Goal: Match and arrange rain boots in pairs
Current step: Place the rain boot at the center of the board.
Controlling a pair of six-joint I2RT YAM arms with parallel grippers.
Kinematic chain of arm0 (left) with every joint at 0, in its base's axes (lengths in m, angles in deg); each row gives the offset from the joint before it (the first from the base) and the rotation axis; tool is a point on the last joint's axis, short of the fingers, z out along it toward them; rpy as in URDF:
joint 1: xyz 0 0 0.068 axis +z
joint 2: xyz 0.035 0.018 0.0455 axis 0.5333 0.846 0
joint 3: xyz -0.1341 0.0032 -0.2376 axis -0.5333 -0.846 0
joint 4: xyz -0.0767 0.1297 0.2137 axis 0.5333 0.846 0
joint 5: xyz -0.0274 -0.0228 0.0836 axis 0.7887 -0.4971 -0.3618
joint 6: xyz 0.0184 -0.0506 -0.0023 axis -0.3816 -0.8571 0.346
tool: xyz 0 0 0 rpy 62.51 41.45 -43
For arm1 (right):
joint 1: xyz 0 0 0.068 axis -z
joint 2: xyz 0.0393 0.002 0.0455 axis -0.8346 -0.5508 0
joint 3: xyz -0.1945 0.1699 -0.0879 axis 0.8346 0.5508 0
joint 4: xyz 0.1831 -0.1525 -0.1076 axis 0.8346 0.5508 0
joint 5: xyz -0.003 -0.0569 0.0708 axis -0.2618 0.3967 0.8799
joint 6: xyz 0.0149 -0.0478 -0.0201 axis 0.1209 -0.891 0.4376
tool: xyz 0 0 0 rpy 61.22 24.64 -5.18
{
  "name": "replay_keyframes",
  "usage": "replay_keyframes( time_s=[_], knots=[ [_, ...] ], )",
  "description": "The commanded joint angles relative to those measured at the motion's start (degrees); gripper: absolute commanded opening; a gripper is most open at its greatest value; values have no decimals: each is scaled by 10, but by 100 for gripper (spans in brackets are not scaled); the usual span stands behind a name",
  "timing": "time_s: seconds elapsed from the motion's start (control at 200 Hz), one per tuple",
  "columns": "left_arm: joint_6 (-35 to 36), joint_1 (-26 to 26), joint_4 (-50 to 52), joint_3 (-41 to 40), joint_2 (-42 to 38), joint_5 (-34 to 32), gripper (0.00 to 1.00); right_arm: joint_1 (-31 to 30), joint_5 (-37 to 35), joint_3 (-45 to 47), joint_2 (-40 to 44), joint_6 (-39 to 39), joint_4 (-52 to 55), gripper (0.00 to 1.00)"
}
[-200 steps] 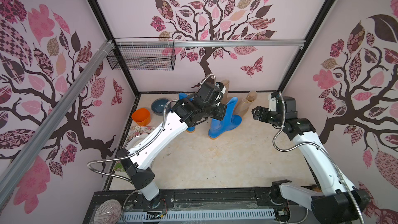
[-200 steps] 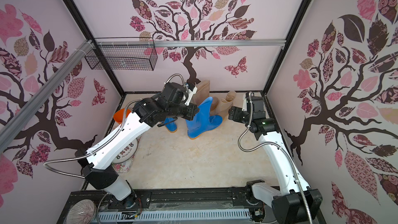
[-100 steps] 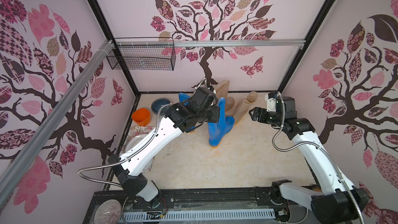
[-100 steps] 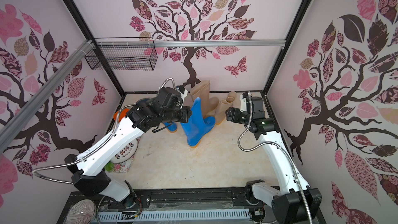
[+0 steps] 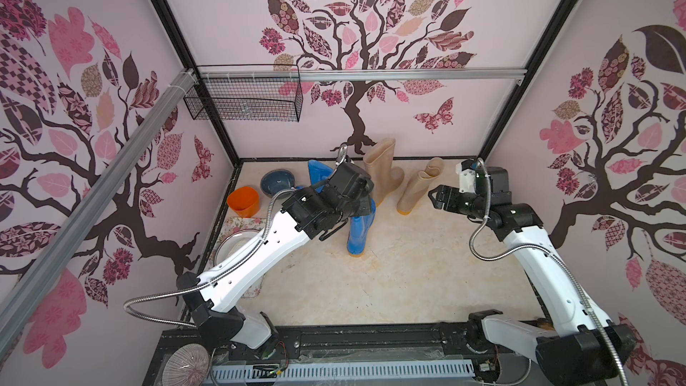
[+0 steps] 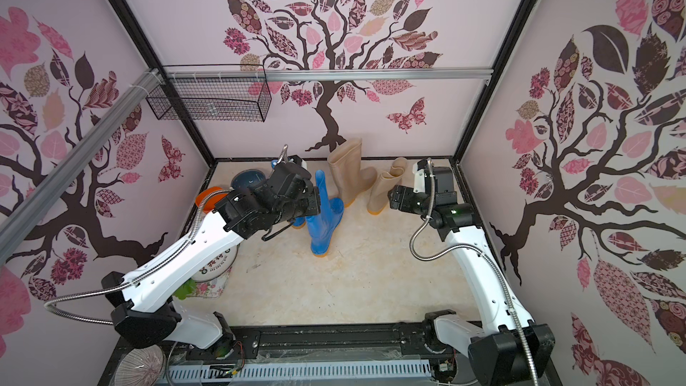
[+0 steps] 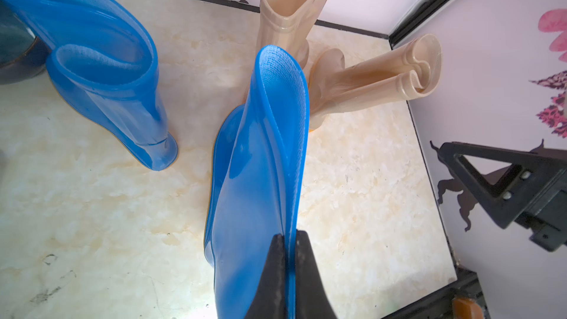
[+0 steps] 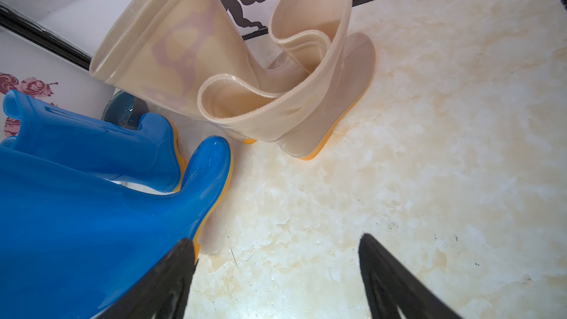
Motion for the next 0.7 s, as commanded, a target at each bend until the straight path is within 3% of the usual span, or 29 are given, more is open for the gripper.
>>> replay_keyframes(
  time_s=[0.0, 0.26, 0.695],
  knots=[
    [-69, -15, -79, 0, -3, -60, 0, -2, 15, -8, -8, 5, 4, 85],
    [-153, -33, -51, 5, 16, -124, 0, -2, 28, -3, -8, 9, 3, 85],
    [-210, -61, 34, 57, 58, -193, 0, -3, 38, -6, -22, 11, 2, 84]
  ],
)
